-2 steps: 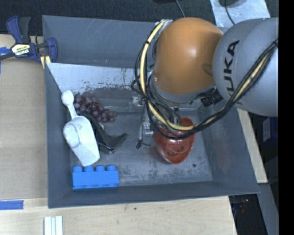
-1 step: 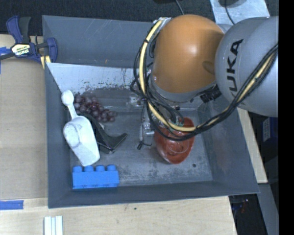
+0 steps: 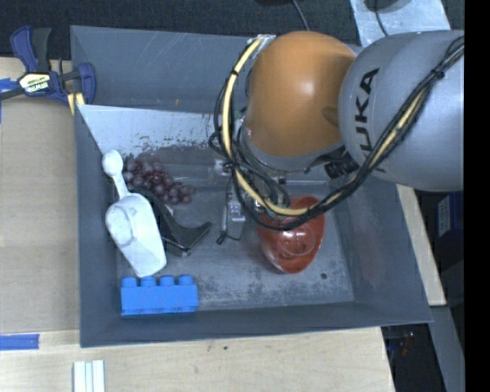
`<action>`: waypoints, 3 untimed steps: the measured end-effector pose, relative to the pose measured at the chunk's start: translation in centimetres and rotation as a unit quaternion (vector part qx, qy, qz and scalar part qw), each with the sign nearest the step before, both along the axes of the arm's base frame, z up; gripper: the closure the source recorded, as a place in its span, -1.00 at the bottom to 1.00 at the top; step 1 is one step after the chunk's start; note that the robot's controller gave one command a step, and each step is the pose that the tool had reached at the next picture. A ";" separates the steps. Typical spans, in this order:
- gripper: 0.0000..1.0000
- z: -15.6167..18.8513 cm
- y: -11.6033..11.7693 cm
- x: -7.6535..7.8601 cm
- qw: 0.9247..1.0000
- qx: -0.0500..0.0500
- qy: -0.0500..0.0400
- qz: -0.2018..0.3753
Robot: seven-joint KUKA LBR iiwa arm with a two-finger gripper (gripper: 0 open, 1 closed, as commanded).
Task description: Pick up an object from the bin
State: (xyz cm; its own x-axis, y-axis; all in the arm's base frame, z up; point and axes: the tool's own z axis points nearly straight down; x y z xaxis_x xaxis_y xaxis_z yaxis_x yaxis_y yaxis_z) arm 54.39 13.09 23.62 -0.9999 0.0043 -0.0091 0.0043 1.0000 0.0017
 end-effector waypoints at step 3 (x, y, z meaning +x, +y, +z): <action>-1.00 -4.8 1.5 -1.8 0.989 0.002 0.000 -0.150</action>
Offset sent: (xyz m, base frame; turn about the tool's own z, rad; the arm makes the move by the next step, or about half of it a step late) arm 0.0008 0.0238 -0.0604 0.0129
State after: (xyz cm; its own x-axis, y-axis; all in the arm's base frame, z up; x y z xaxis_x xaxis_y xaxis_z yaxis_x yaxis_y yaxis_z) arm 52.57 14.55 18.80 -0.9539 0.3001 -0.0081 0.3001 0.9539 0.0053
